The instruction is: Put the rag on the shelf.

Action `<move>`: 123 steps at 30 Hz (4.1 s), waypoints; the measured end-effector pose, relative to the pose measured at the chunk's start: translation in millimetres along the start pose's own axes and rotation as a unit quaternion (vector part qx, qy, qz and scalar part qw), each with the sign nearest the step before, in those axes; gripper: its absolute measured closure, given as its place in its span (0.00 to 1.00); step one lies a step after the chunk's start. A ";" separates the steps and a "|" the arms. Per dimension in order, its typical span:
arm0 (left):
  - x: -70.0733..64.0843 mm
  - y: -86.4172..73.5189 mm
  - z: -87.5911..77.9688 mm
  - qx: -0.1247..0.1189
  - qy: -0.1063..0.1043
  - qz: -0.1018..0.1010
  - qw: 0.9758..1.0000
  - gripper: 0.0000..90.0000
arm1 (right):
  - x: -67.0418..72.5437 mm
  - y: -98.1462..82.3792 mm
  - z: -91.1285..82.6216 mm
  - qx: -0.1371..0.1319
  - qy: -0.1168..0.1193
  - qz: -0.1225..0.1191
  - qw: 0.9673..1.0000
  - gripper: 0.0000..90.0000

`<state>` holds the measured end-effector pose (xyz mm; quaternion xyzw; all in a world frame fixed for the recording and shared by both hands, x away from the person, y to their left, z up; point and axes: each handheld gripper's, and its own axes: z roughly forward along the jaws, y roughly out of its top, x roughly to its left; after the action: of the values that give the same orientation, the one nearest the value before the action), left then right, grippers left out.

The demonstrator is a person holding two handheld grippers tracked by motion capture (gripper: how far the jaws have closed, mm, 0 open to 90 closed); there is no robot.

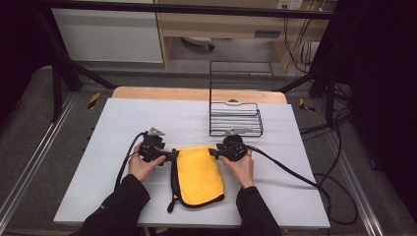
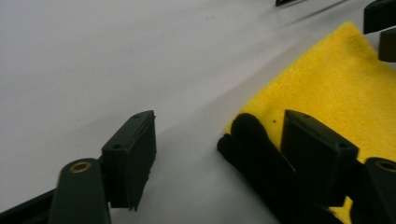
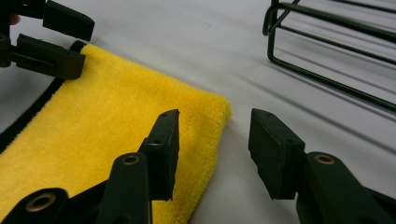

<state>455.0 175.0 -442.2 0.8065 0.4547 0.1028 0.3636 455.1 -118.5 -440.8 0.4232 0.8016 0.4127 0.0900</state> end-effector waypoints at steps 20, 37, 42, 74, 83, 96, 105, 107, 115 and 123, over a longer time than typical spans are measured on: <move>-8.8 -3.9 1.5 0.016 -0.025 -0.011 1.000 0.73 | -7.2 3.4 22.2 0.027 0.044 0.013 0.999 0.72; -8.6 -4.0 -0.3 0.005 -0.040 -0.004 0.999 0.88 | -5.8 4.7 18.5 0.028 0.050 0.027 0.998 0.93; -10.2 -3.5 -7.0 -0.014 -0.042 0.001 0.999 0.88 | -2.6 6.7 10.3 0.012 0.047 0.022 0.999 0.93; -59.8 16.6 -96.3 -0.189 -0.051 0.070 0.978 0.88 | 37.6 22.3 -91.3 -0.160 0.028 -0.038 0.986 0.93; -70.6 28.3 -114.9 -0.241 -0.049 0.082 0.966 0.88 | 48.8 31.7 -120.9 -0.207 0.010 -0.062 0.976 0.93; -80.6 55.8 -131.7 -0.301 -0.046 0.091 0.948 0.88 | 54.6 48.6 -149.3 -0.264 -0.017 -0.076 0.961 0.93; -88.8 73.3 -137.5 -0.335 -0.049 0.096 0.936 0.88 | 54.5 60.1 -167.6 -0.302 -0.033 -0.080 0.950 0.93; -90.2 77.7 -138.2 -0.341 -0.049 0.097 0.934 0.88 | 55.0 62.5 -171.6 -0.307 -0.039 -0.081 0.948 0.93; -97.6 98.2 -142.5 -0.364 -0.051 0.098 0.925 0.88 | 51.8 72.7 -186.1 -0.330 -0.049 -0.082 0.939 0.93; -104.5 117.1 -145.0 -0.386 -0.055 0.097 0.916 0.88 | 48.0 85.1 -200.4 -0.348 -0.062 -0.083 0.932 0.93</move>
<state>401.0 124.3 -241.7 0.6483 0.2780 0.2602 0.6593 377.6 -174.0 -239.3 0.3219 0.6327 0.6297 0.3156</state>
